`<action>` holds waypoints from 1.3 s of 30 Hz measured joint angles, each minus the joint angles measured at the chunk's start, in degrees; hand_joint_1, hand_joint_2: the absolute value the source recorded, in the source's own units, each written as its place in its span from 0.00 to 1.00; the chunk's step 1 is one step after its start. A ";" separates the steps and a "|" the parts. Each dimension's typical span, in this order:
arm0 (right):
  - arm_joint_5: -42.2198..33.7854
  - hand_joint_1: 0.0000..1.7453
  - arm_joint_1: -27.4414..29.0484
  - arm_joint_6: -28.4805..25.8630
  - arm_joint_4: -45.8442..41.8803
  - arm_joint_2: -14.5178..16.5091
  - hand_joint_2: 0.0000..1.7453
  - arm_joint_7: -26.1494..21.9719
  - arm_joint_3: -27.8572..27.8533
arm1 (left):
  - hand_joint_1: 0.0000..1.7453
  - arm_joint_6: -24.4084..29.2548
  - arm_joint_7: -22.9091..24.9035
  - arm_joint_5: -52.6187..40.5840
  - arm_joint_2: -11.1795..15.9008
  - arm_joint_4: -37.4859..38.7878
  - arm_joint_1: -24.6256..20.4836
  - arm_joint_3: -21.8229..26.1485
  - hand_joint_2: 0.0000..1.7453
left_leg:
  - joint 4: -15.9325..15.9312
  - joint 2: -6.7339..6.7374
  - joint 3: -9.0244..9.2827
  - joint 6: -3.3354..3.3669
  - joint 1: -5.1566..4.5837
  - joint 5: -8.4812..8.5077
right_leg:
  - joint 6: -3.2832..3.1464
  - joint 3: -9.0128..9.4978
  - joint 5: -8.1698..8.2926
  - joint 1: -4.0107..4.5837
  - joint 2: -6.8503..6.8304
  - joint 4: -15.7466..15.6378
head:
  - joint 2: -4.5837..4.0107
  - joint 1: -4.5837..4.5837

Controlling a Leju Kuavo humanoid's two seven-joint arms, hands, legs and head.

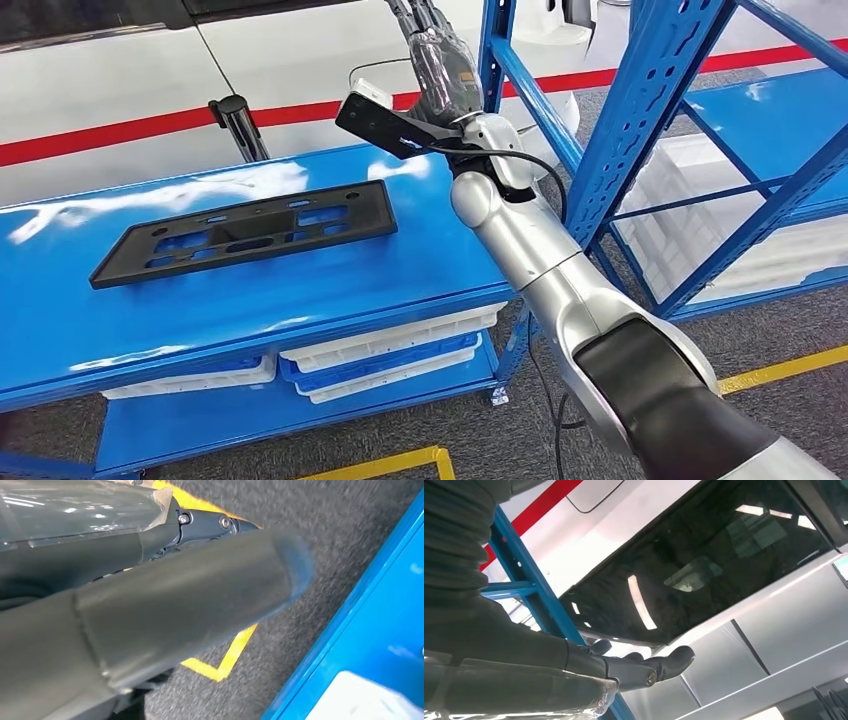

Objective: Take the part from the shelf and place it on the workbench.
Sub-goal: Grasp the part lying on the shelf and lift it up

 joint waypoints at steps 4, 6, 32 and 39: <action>-0.23 0.00 0.11 0.23 -0.11 0.11 1.00 0.00 0.09 | 0.00 0.61 0.14 0.38 0.22 0.04 0.62 0.67 0.00 | -2.43 0.01 -1.41 -0.02 0.22 3.60 | -0.07 0.80 -0.80 0.13 0.25 -0.01 | 0.00 0.00; -0.47 0.00 -0.01 0.32 -0.33 0.22 1.00 0.00 0.09 | 0.00 0.74 0.12 0.55 0.44 0.05 0.73 1.08 0.00 | -9.75 0.02 1.63 0.62 0.04 7.03 | 0.20 1.38 -1.20 0.23 0.32 -0.09 | 0.00 0.02; 8.29 0.00 10.07 7.74 -6.53 4.44 1.00 1.42 17.76 | 0.00 26.78 33.82 -14.08 2.41 2.37 2.81 -4.12 0.00 | 2.55 -0.14 -2.05 -0.79 0.48 -0.85 | -0.40 1.15 -0.23 0.31 0.15 -1.13 | 0.00 0.03; 7.69 0.00 12.12 9.76 -5.15 8.99 1.00 -0.45 24.86 | 0.00 27.96 38.71 -14.20 2.10 2.42 2.98 -5.16 0.00 | -13.46 -0.08 5.99 -0.77 0.87 6.39 | 0.39 1.34 -0.93 1.01 0.27 -0.95 | 0.00 0.20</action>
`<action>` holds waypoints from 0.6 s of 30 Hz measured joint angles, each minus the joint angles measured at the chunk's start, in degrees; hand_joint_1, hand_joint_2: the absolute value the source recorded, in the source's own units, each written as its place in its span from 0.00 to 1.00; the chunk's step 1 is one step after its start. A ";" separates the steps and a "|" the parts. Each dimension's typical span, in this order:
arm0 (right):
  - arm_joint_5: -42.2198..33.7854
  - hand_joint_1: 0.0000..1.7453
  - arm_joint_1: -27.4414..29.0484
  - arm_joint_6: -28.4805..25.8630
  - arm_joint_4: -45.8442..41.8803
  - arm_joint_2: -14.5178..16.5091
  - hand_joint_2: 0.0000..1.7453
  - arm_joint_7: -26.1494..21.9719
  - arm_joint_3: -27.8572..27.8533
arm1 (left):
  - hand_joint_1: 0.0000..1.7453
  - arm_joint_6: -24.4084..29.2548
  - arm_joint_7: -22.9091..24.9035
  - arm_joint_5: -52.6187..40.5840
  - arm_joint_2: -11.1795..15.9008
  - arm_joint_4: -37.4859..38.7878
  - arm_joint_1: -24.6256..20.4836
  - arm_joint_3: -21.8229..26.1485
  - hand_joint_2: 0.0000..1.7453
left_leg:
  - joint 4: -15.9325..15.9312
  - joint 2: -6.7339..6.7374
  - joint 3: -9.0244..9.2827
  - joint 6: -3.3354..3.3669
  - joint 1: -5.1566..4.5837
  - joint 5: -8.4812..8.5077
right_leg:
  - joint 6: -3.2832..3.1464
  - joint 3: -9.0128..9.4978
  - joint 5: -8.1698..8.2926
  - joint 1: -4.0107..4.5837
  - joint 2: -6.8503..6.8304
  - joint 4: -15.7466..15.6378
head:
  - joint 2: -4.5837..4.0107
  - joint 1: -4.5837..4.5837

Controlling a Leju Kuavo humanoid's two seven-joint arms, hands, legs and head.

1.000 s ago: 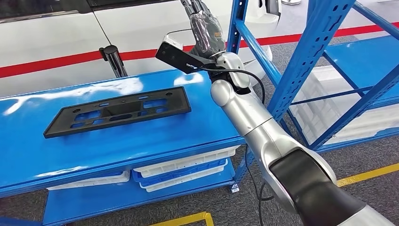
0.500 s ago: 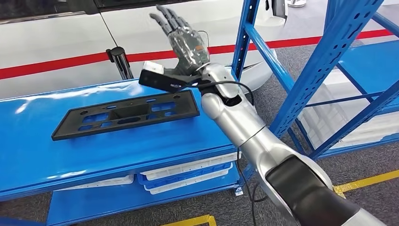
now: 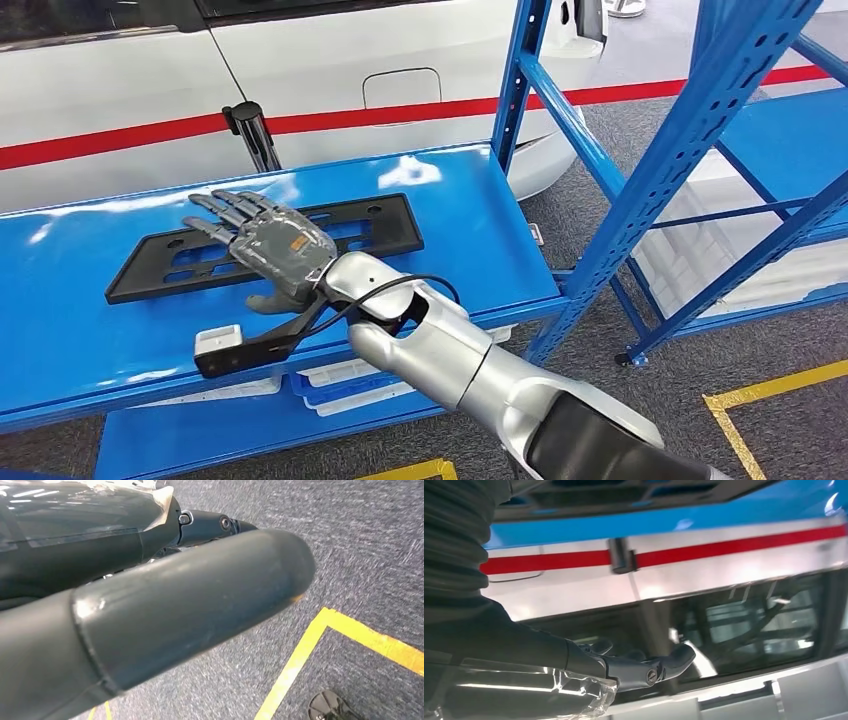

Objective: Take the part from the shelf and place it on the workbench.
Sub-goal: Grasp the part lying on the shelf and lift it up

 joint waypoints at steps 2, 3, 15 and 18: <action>0.39 0.00 0.40 0.31 1.12 1.25 1.00 -0.20 1.89 | 0.00 0.18 -0.21 0.16 -0.16 0.00 0.04 -0.05 0.00 | -0.09 -0.15 0.02 0.34 -0.37 0.13 | 0.03 0.07 -0.15 0.31 -0.04 0.02 | 0.00 0.07; 0.75 0.00 0.57 0.31 1.86 1.87 1.00 -0.21 2.79 | 0.00 0.22 -0.53 0.21 -0.17 0.00 0.07 -0.05 0.00 | -0.08 -0.22 0.01 0.48 -0.65 0.16 | 0.17 0.13 -0.06 0.21 -0.07 -0.04 | 0.00 0.08; 4.34 0.00 -0.09 -3.80 14.67 6.46 1.00 3.81 6.80 | 0.00 0.27 -3.83 0.79 -0.38 0.00 0.12 0.49 0.00 | -0.03 -0.28 -0.04 1.76 -1.39 0.10 | 1.20 0.52 0.34 -0.29 -0.14 -0.83 | 0.00 0.07; 5.75 0.00 -1.46 -6.44 20.16 6.66 1.00 7.03 6.03 | 0.00 0.69 -3.09 0.77 -0.51 0.00 0.13 0.67 0.00 | -0.02 -0.28 -0.03 1.82 -1.41 0.13 | 1.28 0.53 0.38 -0.30 -0.15 -0.84 | 0.00 0.07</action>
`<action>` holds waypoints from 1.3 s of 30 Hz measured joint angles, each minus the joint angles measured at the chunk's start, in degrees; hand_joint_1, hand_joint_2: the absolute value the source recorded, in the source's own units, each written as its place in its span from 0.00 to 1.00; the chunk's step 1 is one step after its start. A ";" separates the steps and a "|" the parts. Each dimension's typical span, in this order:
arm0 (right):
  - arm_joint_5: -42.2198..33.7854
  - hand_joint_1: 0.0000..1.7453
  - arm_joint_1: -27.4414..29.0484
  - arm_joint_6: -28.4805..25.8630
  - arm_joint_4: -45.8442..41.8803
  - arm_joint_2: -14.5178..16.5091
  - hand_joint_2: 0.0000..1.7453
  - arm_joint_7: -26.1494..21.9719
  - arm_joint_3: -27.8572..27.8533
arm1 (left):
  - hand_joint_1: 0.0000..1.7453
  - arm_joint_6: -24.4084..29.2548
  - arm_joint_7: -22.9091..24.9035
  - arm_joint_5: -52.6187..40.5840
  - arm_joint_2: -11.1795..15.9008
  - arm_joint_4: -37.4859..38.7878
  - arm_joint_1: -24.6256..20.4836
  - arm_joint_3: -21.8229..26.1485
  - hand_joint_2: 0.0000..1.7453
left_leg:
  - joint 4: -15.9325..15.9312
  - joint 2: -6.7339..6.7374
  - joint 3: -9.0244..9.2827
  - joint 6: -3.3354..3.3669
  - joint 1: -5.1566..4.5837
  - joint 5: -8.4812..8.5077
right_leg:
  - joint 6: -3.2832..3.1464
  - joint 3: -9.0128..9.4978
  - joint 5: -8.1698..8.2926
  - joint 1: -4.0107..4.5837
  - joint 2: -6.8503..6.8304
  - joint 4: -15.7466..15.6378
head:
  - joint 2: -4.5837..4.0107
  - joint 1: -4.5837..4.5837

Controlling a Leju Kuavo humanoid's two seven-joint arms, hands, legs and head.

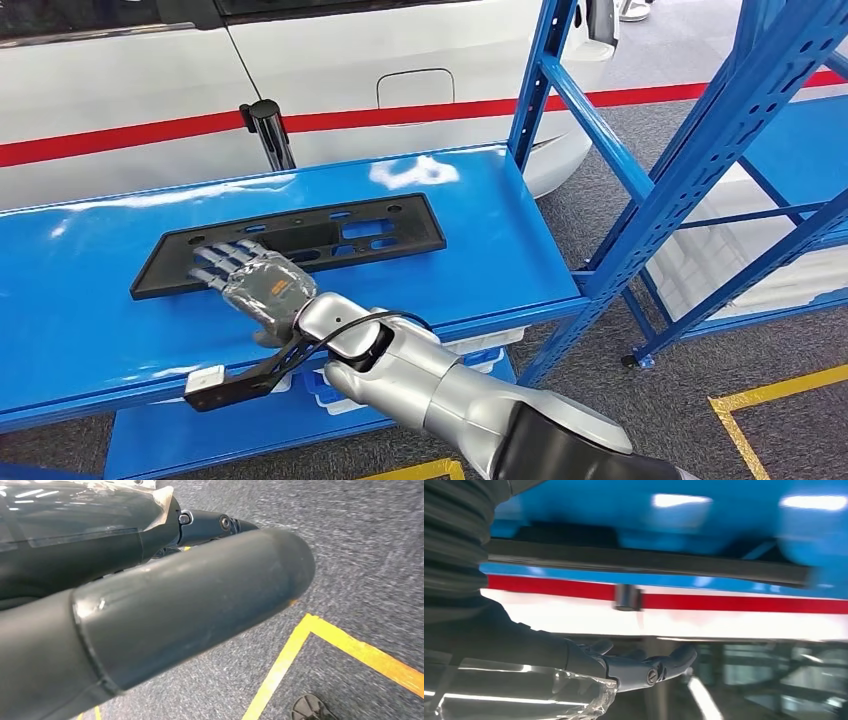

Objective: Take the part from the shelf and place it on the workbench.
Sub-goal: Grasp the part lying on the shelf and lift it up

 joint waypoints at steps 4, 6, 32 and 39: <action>1.50 0.00 -1.70 -2.82 6.74 -0.54 1.00 4.01 -1.89 | 0.00 0.61 1.34 0.03 -0.20 0.00 0.01 0.55 0.00 | 0.01 0.01 0.02 0.04 -0.01 0.03 | 0.09 -0.01 0.06 0.00 0.00 0.00 | 0.00 0.00; 2.00 0.00 -2.47 -3.55 9.33 -1.10 1.00 5.66 -2.91 | 0.00 0.67 1.67 0.03 -0.32 0.00 0.02 0.88 0.00 | 0.01 0.01 0.03 0.06 0.00 0.04 | 0.11 -0.01 0.07 0.00 0.00 0.00 | 0.00 0.00; 5.20 1.00 -3.47 -8.55 15.61 -6.50 1.00 9.43 -11.01 | 0.00 -0.95 -0.44 -1.26 -0.40 0.00 0.16 1.62 0.00 | 0.02 0.06 0.11 0.07 0.07 0.05 | 0.13 0.03 0.09 0.02 0.01 0.01 | 0.00 -0.01; 5.60 1.00 -3.36 -9.44 15.21 -7.02 1.00 8.83 -11.67 | 0.00 -1.24 -0.47 -1.58 -0.38 0.00 0.16 1.60 0.00 | 0.02 0.05 0.11 0.06 0.08 0.04 | 0.13 0.02 0.08 0.02 0.01 0.00 | 0.00 0.00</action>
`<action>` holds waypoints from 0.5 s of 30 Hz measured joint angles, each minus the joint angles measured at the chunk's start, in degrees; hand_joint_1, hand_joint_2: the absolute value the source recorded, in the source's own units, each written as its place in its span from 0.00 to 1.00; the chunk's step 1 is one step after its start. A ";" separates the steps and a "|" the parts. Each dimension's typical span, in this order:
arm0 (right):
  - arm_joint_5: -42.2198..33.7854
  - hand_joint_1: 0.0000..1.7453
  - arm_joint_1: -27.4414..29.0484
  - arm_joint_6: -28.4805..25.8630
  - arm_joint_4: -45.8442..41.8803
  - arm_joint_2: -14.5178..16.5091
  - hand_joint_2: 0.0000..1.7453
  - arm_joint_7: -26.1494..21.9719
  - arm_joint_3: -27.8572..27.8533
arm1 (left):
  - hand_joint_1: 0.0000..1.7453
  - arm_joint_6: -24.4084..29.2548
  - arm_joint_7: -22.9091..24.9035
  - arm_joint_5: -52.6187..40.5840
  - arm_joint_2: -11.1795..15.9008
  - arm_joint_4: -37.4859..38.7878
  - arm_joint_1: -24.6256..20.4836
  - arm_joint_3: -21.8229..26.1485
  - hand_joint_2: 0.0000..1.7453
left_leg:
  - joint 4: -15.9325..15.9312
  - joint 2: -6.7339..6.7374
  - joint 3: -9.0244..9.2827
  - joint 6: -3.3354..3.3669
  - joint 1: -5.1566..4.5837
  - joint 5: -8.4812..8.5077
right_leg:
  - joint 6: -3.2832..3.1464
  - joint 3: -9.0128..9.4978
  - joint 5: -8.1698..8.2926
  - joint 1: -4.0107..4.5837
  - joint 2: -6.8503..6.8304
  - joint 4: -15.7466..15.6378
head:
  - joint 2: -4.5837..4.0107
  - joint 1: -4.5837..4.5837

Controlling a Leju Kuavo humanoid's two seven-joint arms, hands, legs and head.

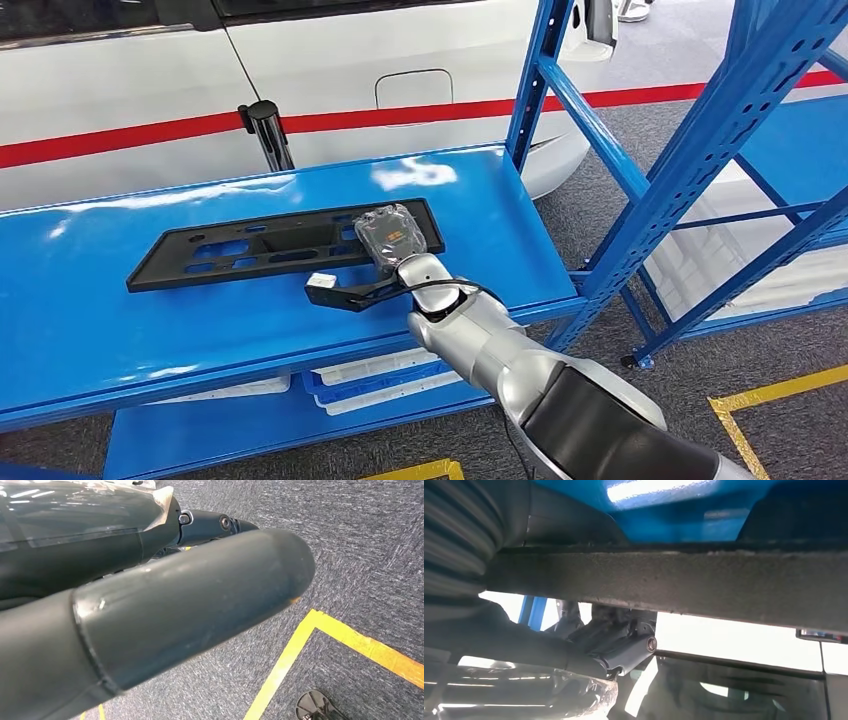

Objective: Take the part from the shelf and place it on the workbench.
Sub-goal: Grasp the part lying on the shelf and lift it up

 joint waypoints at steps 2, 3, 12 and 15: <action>0.31 1.00 0.28 -0.38 -0.51 -0.10 1.00 -0.66 -0.68 | 0.00 -0.16 -0.10 -0.17 0.00 0.00 0.00 0.01 0.00 | 0.00 0.00 0.00 0.00 0.00 0.00 | 0.00 0.00 0.00 0.00 0.00 0.00 | 0.00 0.00; 0.44 1.00 0.52 -0.59 -0.89 -0.16 1.00 -1.14 -1.14 | 0.00 -0.21 -0.25 -0.19 0.00 0.00 0.00 0.01 0.00 | 0.00 0.00 0.00 0.00 0.00 0.00 | 0.00 0.01 0.00 0.00 0.00 0.00 | 0.00 0.00; -11.67 1.00 4.42 5.96 -11.81 -0.43 1.00 -13.72 -11.55 | 0.00 0.88 -6.10 0.33 0.00 -0.02 0.06 1.10 0.00 | 0.00 0.01 -0.02 0.00 0.00 0.00 | 0.01 0.00 0.00 0.03 0.00 0.01 | 0.00 0.00; -16.95 1.00 7.08 7.66 -20.83 -0.68 1.00 -17.24 -15.75 | 0.00 -0.47 -7.26 1.69 -0.01 -0.02 0.08 2.20 0.00 | 0.00 -0.01 -0.08 0.00 -0.01 0.00 | 0.01 -0.05 0.00 0.02 0.00 0.01 | 0.00 0.00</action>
